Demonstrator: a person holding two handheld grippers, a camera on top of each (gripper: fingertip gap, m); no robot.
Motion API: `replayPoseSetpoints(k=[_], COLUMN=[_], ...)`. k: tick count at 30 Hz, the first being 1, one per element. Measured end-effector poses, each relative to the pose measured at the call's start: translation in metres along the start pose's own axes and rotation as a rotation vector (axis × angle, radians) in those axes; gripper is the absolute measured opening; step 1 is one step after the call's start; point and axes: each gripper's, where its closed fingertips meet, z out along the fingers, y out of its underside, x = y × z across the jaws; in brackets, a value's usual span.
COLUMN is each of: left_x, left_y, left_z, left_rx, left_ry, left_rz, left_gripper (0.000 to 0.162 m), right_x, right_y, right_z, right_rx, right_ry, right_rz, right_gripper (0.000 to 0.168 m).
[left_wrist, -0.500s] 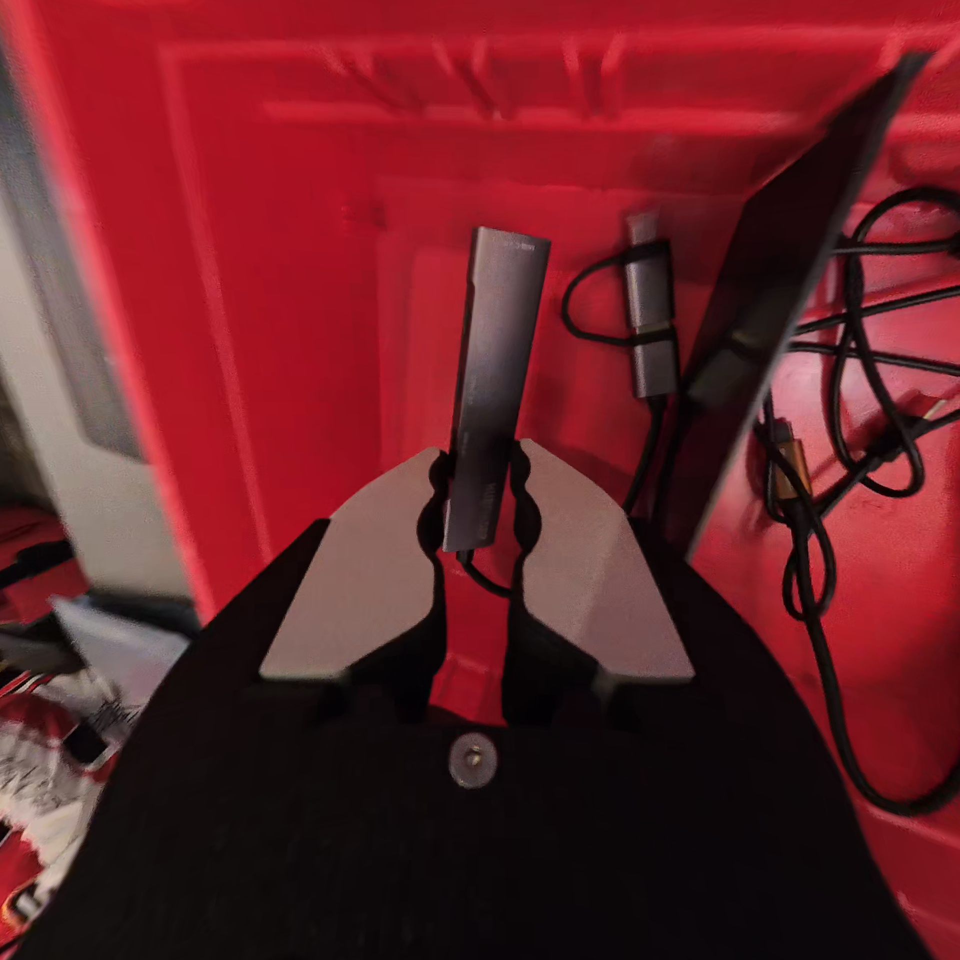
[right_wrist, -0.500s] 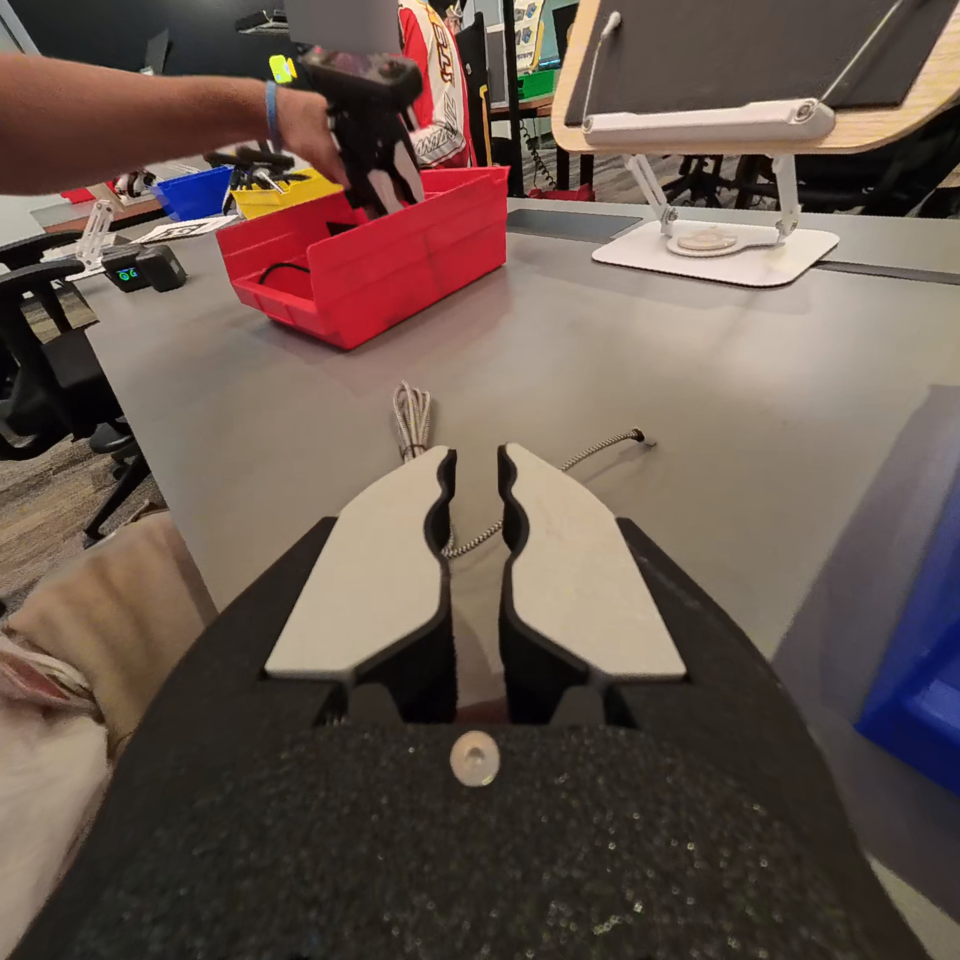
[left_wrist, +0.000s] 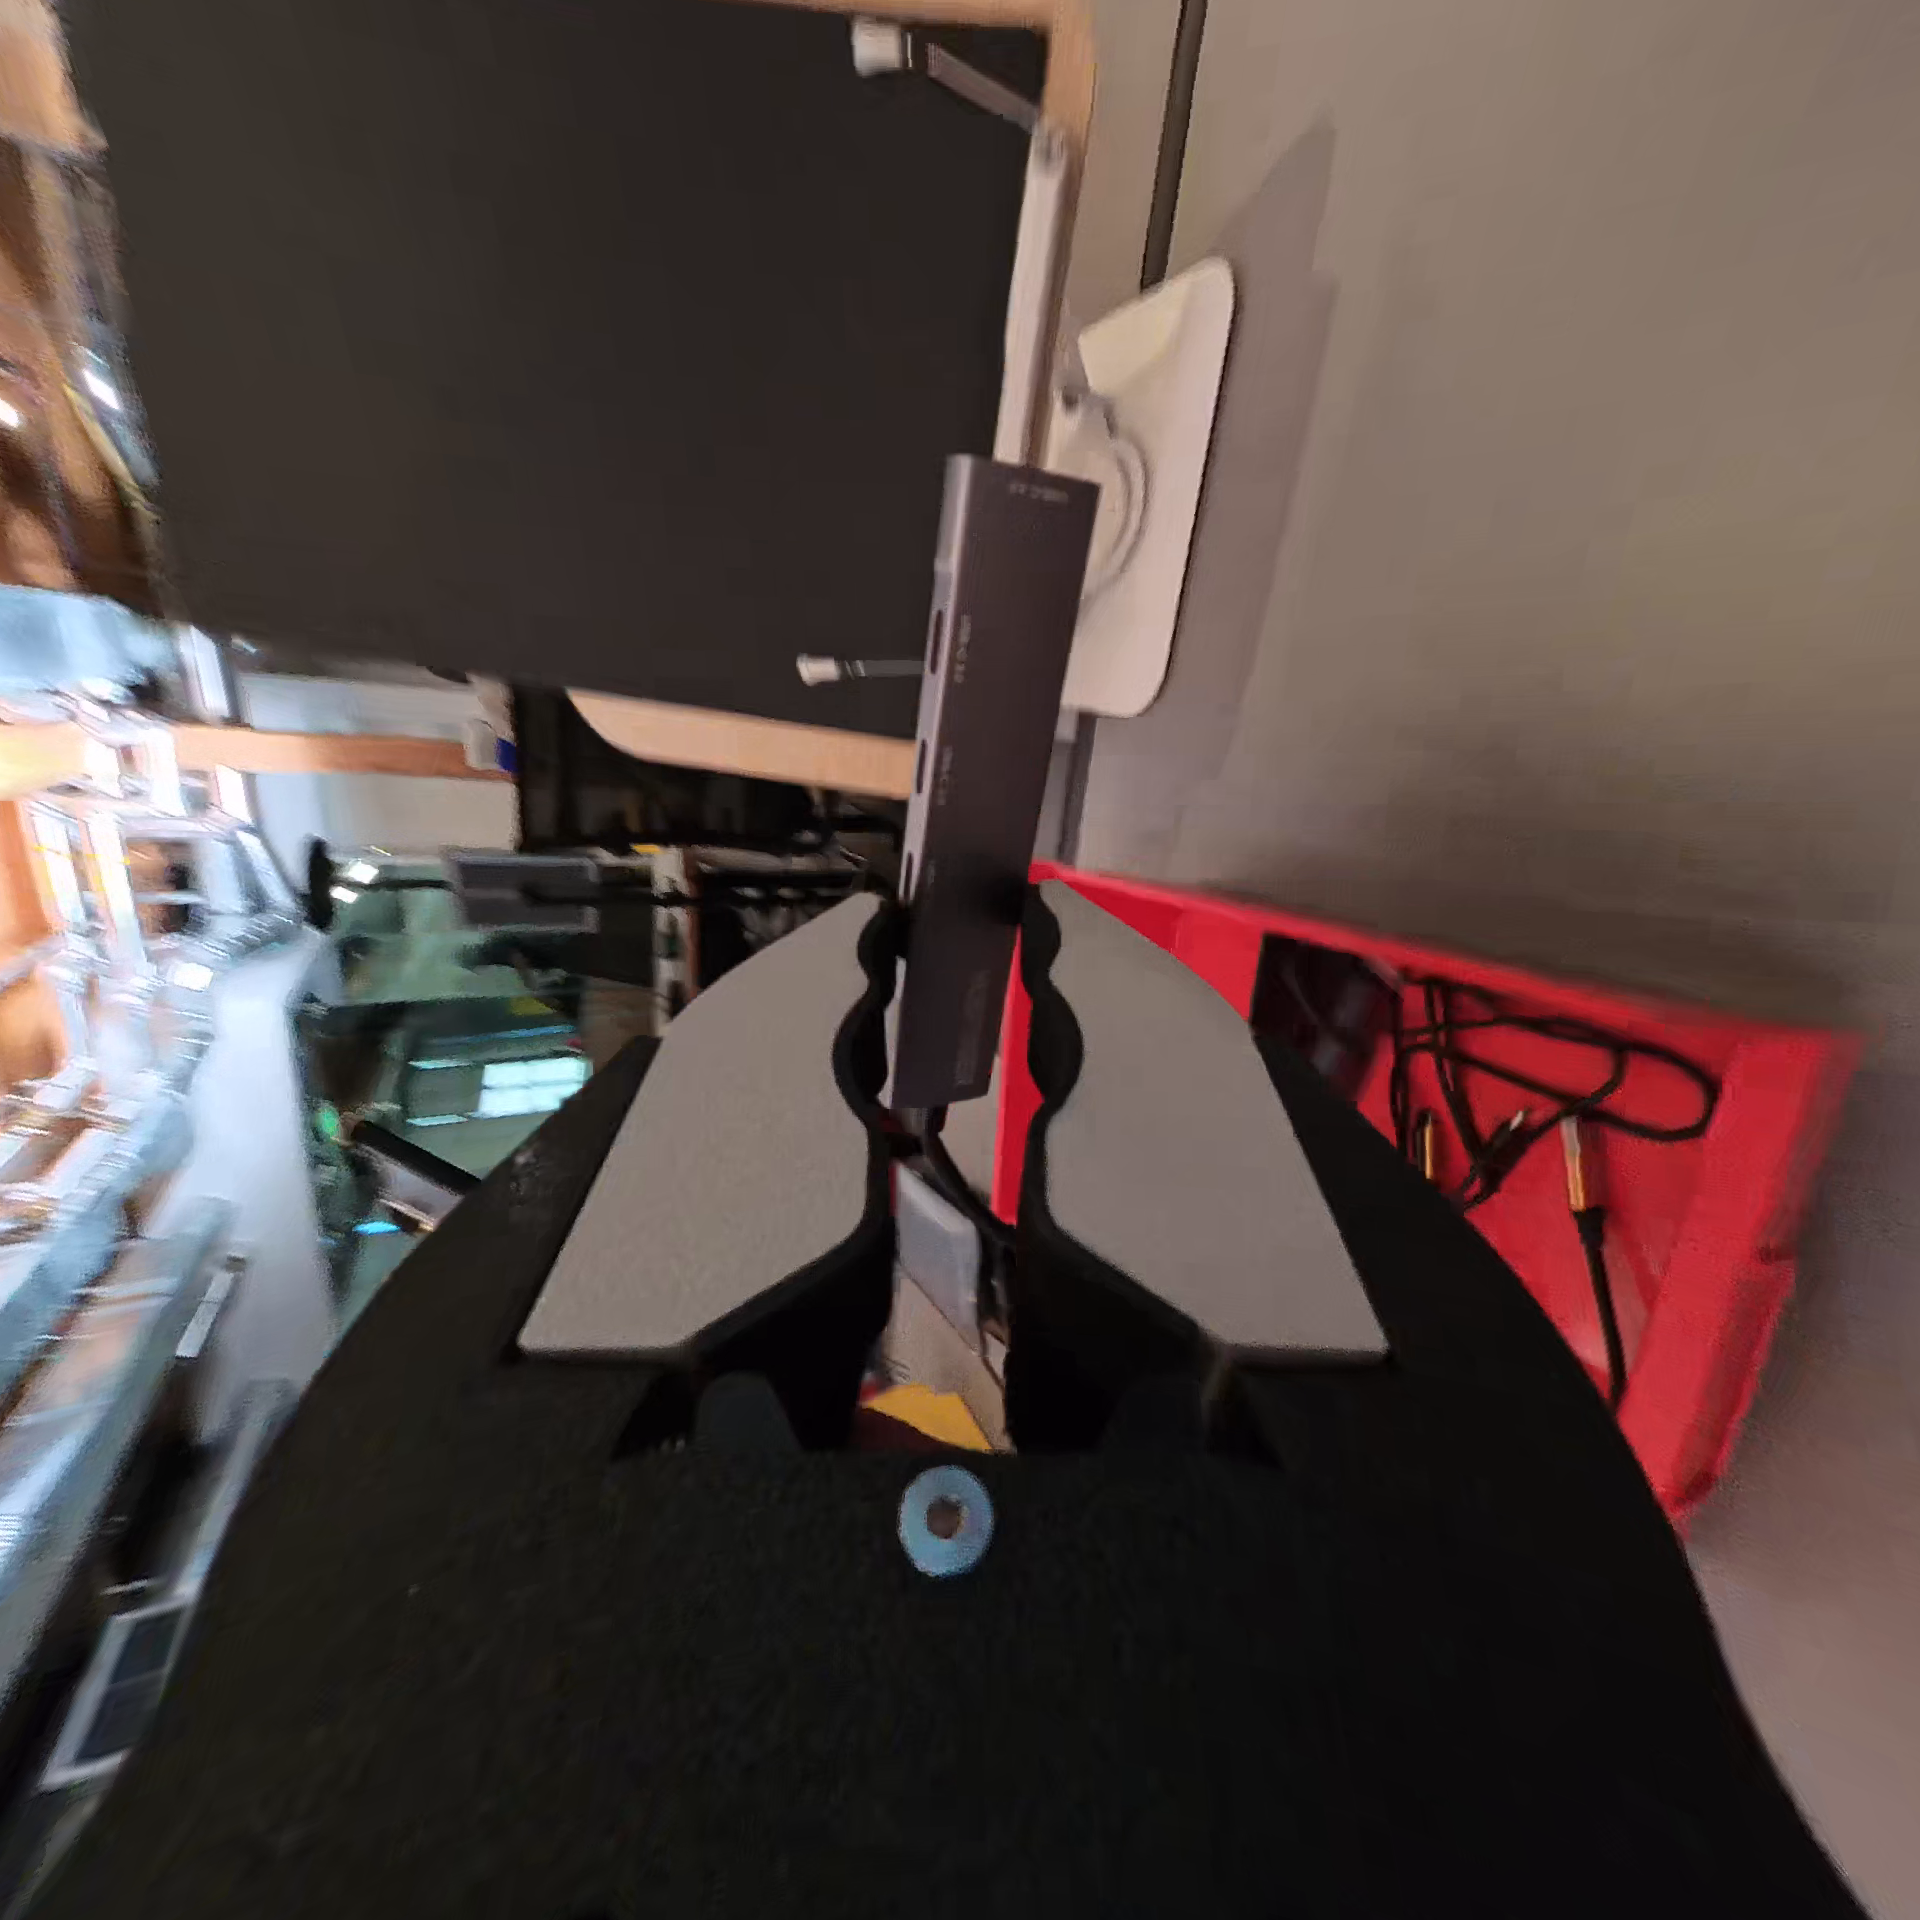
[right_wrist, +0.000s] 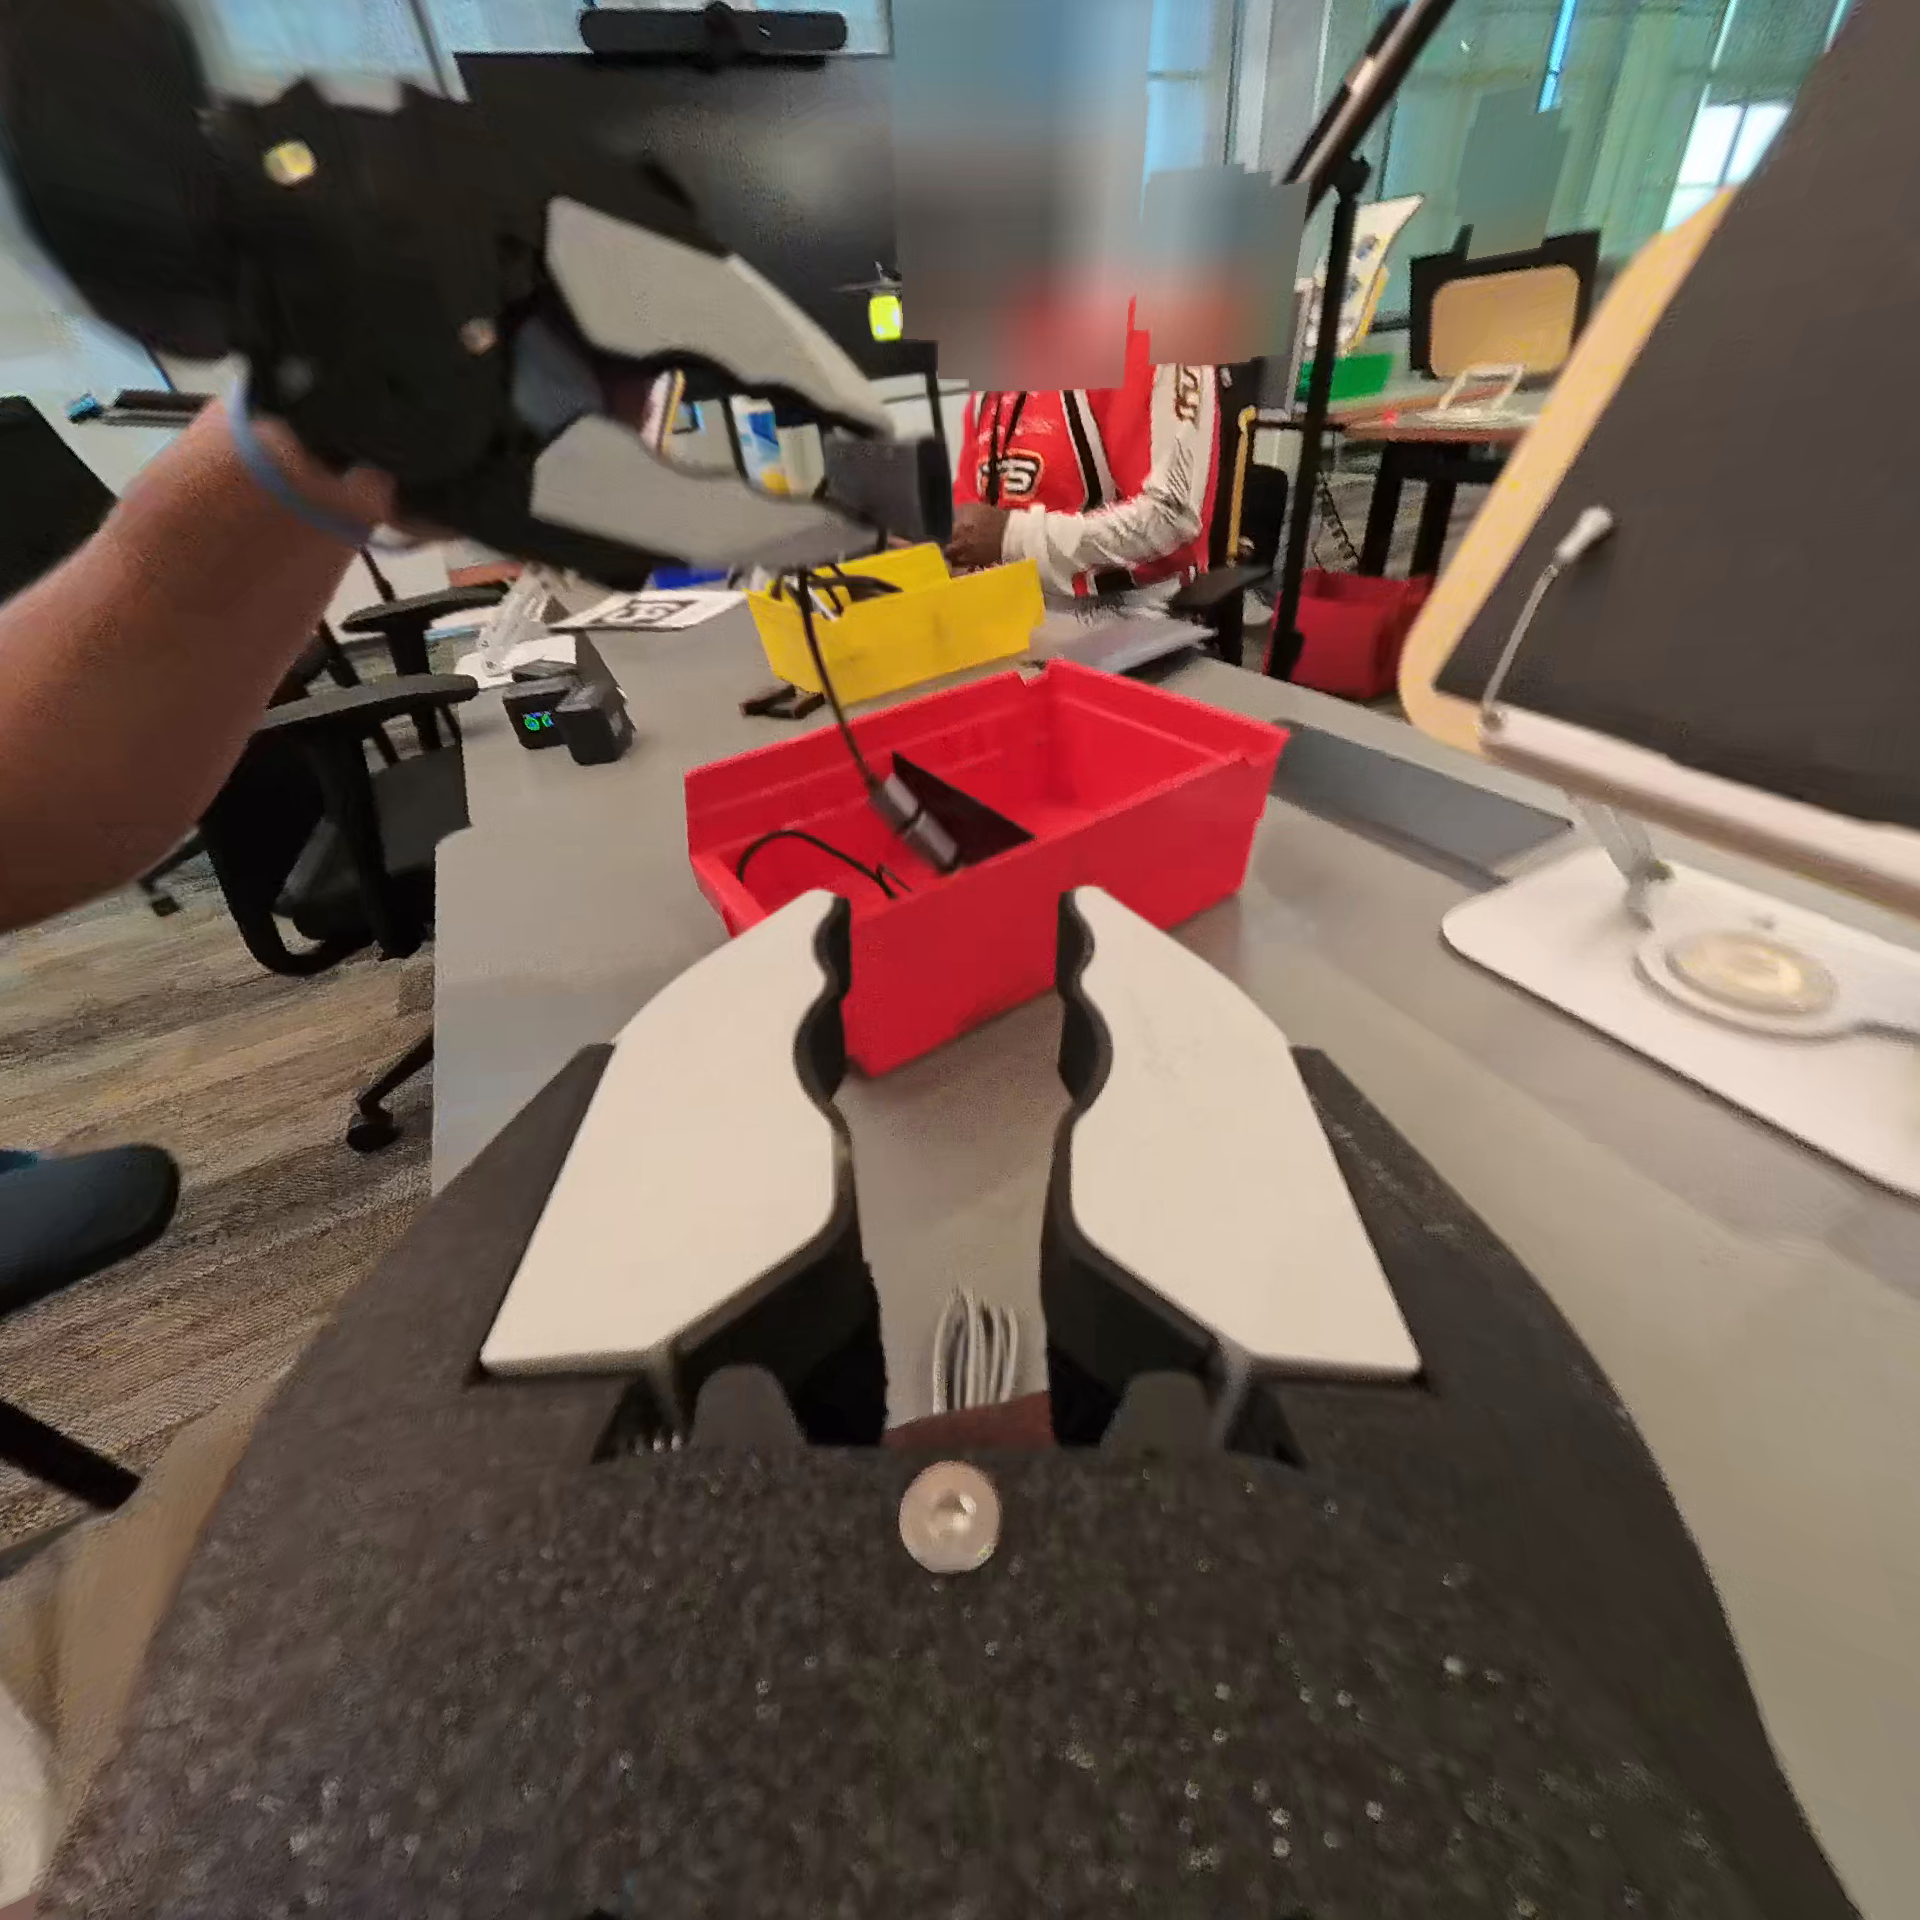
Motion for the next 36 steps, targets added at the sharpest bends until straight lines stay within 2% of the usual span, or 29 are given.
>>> replayPoseSetpoints(k=[4,5,7,9,12,17,19,21,24,27,29,33,36], left_x=[0.037,0.048,0.064,0.073,0.094,0.11,0.107,0.107,0.113,0.108,0.108,0.116,0.126], left_y=[-0.063,-0.075,-0.091,-0.099,-0.118,-0.146,-0.152,-0.158,-0.172,-0.183,-0.183,-0.182,-0.185], left_z=[-0.023,-0.026,-0.031,-0.034,-0.043,-0.081,-0.096,-0.104,-0.111,-0.113,-0.106,-0.097,-0.099], left_rx=[0.057,0.073,0.088,0.103,0.254,0.649,0.77,0.827,0.869,0.945,0.95,0.958,0.964], left_ry=[-0.03,-0.017,-0.022,-0.03,0.077,0.515,0.654,0.724,0.739,0.701,0.685,0.682,0.683], left_rz=[0.098,0.114,0.125,0.122,-0.057,-0.541,-0.646,-0.671,-0.646,-0.703,-0.746,-0.78,-0.738], left_gripper=[0.022,0.023,0.022,0.023,0.024,0.024,0.026,0.027,0.03,0.033,0.026,0.038,0.03], right_x=[-0.016,-0.02,-0.03,-0.041,-0.051,-0.066,-0.071,-0.071,-0.076,-0.072,-0.071,-0.074,-0.08], right_y=[-0.013,-0.015,-0.012,-0.003,0.009,0.019,0.017,0.01,-0.012,-0.018,-0.014,-0.001,0.004], right_z=[0.023,0.021,0.012,-0.001,-0.023,-0.063,-0.074,-0.085,-0.108,-0.115,-0.115,-0.109,-0.101], right_rx=[0.024,0.041,0.049,0.043,0.05,0.122,0.124,0.135,0.221,0.243,0.23,0.177,0.169], right_ry=[-0.03,-0.036,-0.082,-0.143,-0.169,-0.282,-0.346,-0.369,-0.472,-0.463,-0.465,-0.474,-0.494], right_rz=[-0.065,-0.08,-0.101,-0.103,-0.184,-0.311,-0.32,-0.348,-0.268,-0.277,-0.279,-0.314,-0.31], right_gripper=[0.047,0.043,0.02,0.012,0.009,0.009,0.009,0.009,0.009,0.01,0.009,0.009,0.009])
